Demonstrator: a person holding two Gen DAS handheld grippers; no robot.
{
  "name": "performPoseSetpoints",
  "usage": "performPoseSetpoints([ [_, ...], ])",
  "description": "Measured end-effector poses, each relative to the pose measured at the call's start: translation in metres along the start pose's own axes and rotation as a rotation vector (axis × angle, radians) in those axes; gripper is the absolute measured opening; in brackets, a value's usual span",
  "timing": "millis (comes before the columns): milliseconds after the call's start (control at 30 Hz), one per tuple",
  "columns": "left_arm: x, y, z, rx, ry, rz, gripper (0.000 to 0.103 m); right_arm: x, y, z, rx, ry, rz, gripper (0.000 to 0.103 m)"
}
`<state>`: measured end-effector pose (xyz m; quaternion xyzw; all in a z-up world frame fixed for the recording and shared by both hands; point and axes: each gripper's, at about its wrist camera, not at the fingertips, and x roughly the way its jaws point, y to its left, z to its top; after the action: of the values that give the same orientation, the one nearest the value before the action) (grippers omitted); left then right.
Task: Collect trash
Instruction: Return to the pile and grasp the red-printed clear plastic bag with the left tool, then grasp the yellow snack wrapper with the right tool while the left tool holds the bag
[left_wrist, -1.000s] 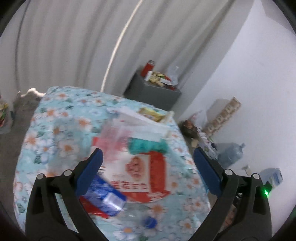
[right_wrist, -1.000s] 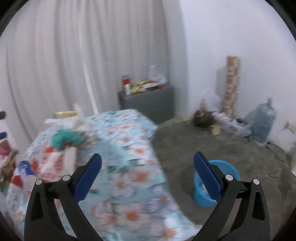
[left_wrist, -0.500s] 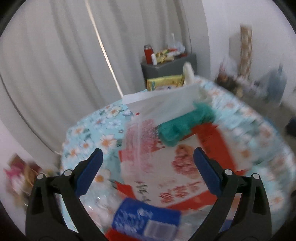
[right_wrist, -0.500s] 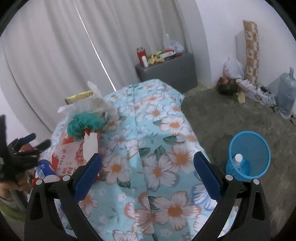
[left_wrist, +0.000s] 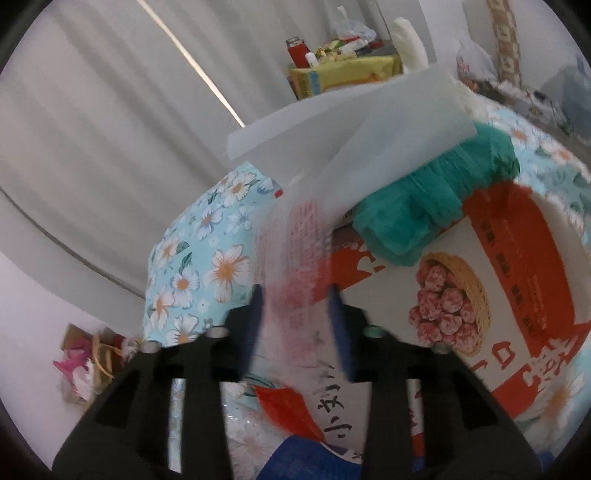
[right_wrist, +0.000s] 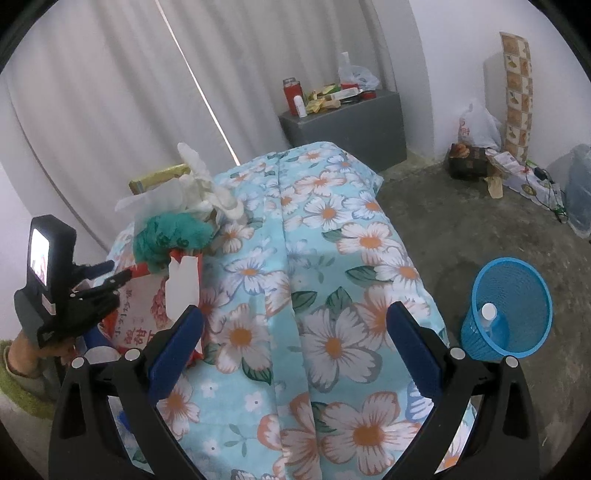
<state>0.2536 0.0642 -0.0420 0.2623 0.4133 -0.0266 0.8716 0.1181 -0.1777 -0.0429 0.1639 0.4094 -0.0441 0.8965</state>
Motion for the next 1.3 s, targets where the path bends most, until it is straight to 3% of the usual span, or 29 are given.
performPoseSetpoints([
  [100,-0.001,0.009,-0.002,-0.067,-0.013,-0.033,0.009,-0.001,0.001,0.003,-0.001,-0.005,-0.001,0.096],
  [233,-0.010,0.021,-0.006,-0.129,-0.053,-0.048,0.001,-0.005,0.001,0.005,0.004,-0.016,0.004,0.096],
  [700,-0.057,0.063,-0.023,-0.339,-0.248,-0.167,0.000,-0.018,0.029,0.037,-0.041,-0.048,0.111,0.094],
  [967,-0.077,0.077,-0.033,-0.407,-0.332,-0.196,0.000,-0.011,0.059,0.071,-0.083,-0.043,0.194,0.080],
  [1100,-0.079,0.086,-0.036,-0.434,-0.347,-0.213,0.000,-0.007,0.092,0.101,-0.207,-0.064,0.234,0.075],
  [1300,-0.079,0.097,-0.040,-0.470,-0.349,-0.245,0.000,0.013,0.174,0.129,-0.686,-0.086,0.233,0.067],
])
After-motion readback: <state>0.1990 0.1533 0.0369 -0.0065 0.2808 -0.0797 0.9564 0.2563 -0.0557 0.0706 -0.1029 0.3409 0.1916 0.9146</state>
